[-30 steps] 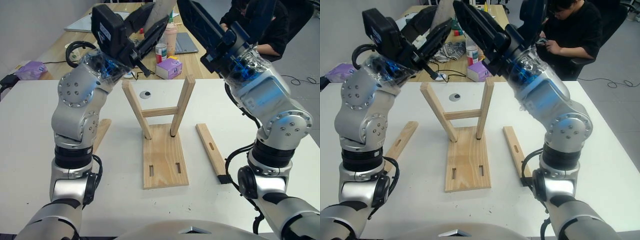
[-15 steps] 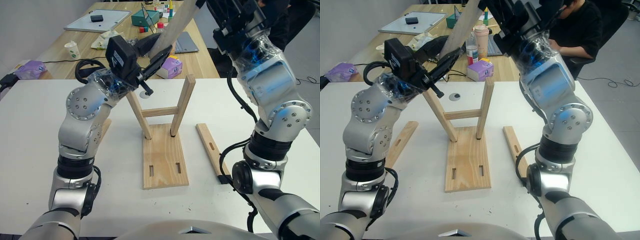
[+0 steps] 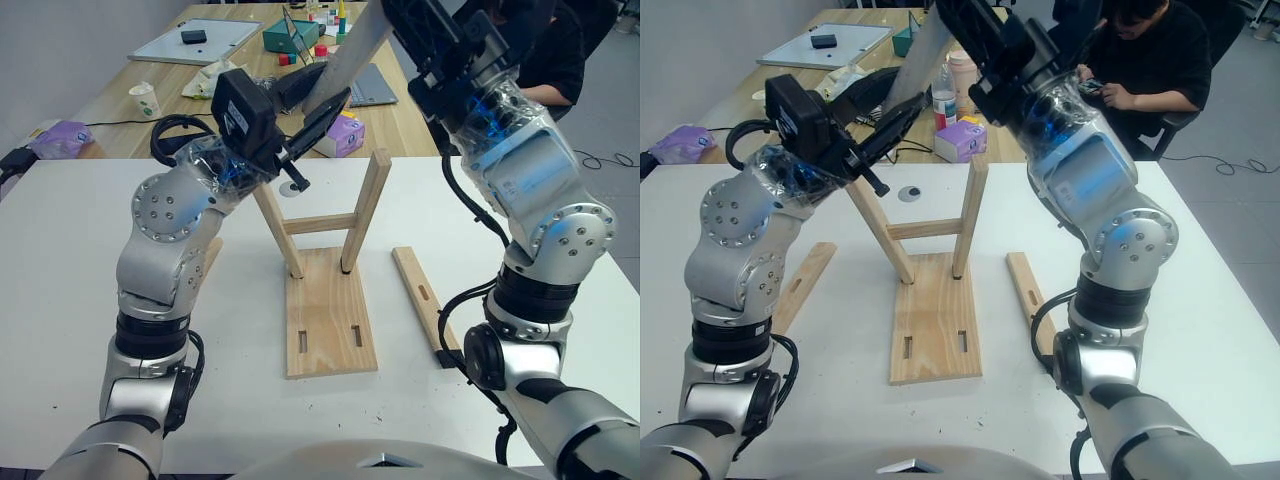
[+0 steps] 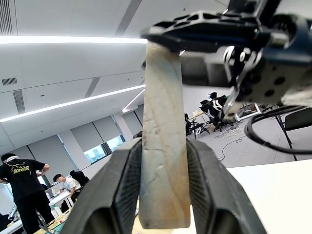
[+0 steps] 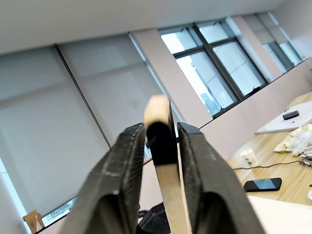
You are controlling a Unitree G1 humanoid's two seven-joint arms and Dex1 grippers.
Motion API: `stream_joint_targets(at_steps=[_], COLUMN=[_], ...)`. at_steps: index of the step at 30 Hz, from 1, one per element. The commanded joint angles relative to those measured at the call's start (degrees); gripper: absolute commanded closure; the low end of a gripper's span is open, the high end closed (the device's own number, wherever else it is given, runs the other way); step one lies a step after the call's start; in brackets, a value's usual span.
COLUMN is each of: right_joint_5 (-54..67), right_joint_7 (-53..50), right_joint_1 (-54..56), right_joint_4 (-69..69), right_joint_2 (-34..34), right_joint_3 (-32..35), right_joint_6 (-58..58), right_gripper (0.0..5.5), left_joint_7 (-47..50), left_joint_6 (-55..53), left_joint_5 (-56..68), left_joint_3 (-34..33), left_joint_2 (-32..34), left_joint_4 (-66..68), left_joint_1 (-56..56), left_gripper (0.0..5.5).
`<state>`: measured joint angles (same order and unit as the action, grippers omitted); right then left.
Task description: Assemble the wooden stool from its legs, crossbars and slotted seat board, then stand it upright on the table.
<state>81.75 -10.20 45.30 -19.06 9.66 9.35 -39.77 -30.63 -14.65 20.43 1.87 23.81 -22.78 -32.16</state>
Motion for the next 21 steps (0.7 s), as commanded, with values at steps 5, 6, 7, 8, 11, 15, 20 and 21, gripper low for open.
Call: stream_joint_targets(at_steps=[5, 6, 7, 8, 11, 15, 20, 21], right_joint_5=[0.1, 0.1, 0.2, 0.3, 0.3, -0.5, -9.7, -11.0], right_joint_7=[-0.4, -0.4, -0.3, -0.2, 0.1, 0.4, 2.2, 2.5], right_joint_1=[-0.4, -0.4, -0.4, -0.4, -0.5, -0.5, 0.5, 0.7], right_joint_4=[0.0, 0.1, 0.2, 0.2, 0.4, 0.6, 3.6, 4.7], right_joint_2=[0.1, 0.1, 0.2, 0.2, 0.3, 0.6, 4.9, 6.2], right_joint_3=[-0.5, -0.4, -0.3, -0.2, 0.0, 0.3, 4.2, 5.9], right_joint_6=[-0.5, -0.5, -0.5, -0.5, -0.6, -0.4, 3.7, 4.7], right_gripper=[4.14, 4.33, 4.48, 4.64, 5.01, 5.08, 5.1, 5.1], left_joint_7=[-0.7, -0.8, -0.8, -0.7, -0.6, 0.3, -0.9, -1.1], left_joint_6=[0.0, 0.0, 0.0, -0.1, -0.3, -1.9, -4.1, -4.5], left_joint_5=[0.0, 0.0, -0.1, -0.1, -0.1, 0.1, 0.0, 0.0], left_joint_3=[0.0, 0.0, 0.0, 0.0, -0.1, -0.4, -0.5, -0.5], left_joint_2=[-0.2, -0.2, -0.2, -0.2, -0.2, -0.2, 1.4, 1.6], left_joint_4=[-0.6, -0.6, -0.5, -0.5, -0.7, -0.7, -0.1, 0.0], left_joint_1=[-0.8, -0.8, -0.8, -0.8, -0.8, -0.8, -0.8, -0.9], left_gripper=[4.23, 4.23, 4.23, 4.23, 4.23, 4.23, 3.18, 3.11])
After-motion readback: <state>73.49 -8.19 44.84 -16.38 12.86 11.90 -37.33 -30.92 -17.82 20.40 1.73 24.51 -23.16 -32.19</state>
